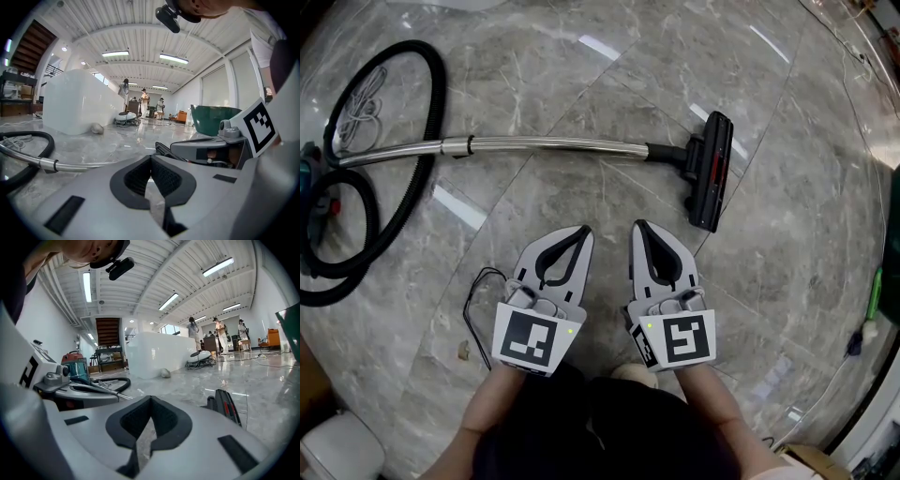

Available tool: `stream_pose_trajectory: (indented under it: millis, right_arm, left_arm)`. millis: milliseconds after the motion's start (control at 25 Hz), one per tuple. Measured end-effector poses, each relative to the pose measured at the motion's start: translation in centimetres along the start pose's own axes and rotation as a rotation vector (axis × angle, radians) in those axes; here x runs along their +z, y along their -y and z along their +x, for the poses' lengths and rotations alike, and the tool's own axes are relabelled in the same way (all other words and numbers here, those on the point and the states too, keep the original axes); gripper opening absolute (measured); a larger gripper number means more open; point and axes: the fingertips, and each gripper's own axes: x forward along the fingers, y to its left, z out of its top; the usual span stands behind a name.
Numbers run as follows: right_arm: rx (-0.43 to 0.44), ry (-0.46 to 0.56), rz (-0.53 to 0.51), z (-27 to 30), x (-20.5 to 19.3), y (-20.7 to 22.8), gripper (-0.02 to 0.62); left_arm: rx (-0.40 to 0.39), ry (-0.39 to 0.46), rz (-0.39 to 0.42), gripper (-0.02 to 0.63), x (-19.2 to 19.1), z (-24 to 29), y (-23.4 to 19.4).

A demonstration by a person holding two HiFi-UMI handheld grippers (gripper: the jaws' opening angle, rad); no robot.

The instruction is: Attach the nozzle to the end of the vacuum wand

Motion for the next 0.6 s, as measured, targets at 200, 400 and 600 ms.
stream_pose_trajectory:
  millis: [200, 400, 600]
  right_arm:
    - [-0.009, 0.0, -0.014, -0.1, 0.0, 0.3, 0.015]
    - [-0.022, -0.003, 0.034, -0.2, -0.3, 1.2, 0.015]
    - [-0.042, -0.009, 0.07, -0.1, -0.5, 2.1, 0.015]
  left_arm:
    - [0.005, -0.003, -0.001, 0.011, -0.1, -0.1, -0.2]
    - [0.022, -0.002, -0.012, 0.011, -0.3, -0.3, -0.8]
    - [0.041, 0.001, -0.049, 0.009, -0.4, -0.6, -2.0]
